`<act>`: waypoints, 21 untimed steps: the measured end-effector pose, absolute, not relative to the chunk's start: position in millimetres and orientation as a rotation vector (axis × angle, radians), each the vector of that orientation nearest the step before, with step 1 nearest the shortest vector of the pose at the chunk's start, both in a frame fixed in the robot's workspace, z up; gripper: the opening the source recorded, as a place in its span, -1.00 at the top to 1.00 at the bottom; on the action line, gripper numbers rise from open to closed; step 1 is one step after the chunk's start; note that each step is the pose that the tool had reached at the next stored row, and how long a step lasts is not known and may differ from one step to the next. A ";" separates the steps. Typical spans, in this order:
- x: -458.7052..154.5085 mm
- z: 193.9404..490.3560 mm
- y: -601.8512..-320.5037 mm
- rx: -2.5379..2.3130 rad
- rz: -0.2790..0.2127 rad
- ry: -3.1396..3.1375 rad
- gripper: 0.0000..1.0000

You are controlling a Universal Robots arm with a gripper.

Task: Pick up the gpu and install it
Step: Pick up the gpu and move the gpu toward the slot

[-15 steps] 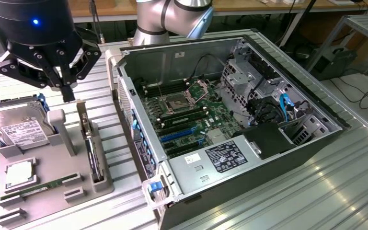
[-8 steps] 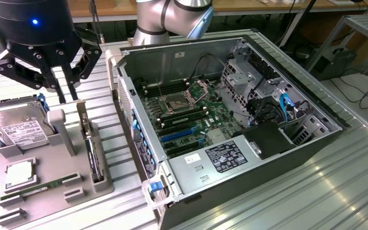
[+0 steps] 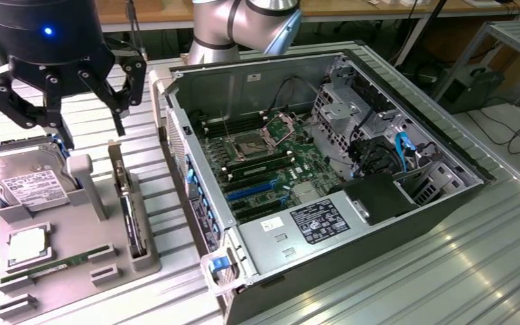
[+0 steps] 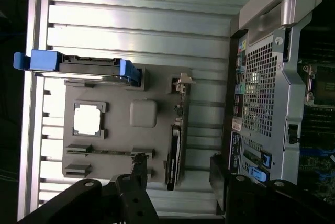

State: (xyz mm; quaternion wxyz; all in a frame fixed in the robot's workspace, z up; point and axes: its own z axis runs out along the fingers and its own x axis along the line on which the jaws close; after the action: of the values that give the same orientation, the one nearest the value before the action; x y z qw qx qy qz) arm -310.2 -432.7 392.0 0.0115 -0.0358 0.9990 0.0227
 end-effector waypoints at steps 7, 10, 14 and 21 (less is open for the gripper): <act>-310.3 388.5 -433.4 -0.073 0.061 3.117 -0.20; -310.2 388.1 -433.6 -0.067 0.060 3.117 -0.20; -310.2 387.3 -433.7 -0.061 0.060 3.117 -0.20; -310.2 384.8 -433.8 -0.055 0.060 3.117 -0.20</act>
State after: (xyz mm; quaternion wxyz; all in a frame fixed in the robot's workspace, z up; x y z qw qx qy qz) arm -310.2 -433.8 384.8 0.0117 -0.0175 0.9996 0.0191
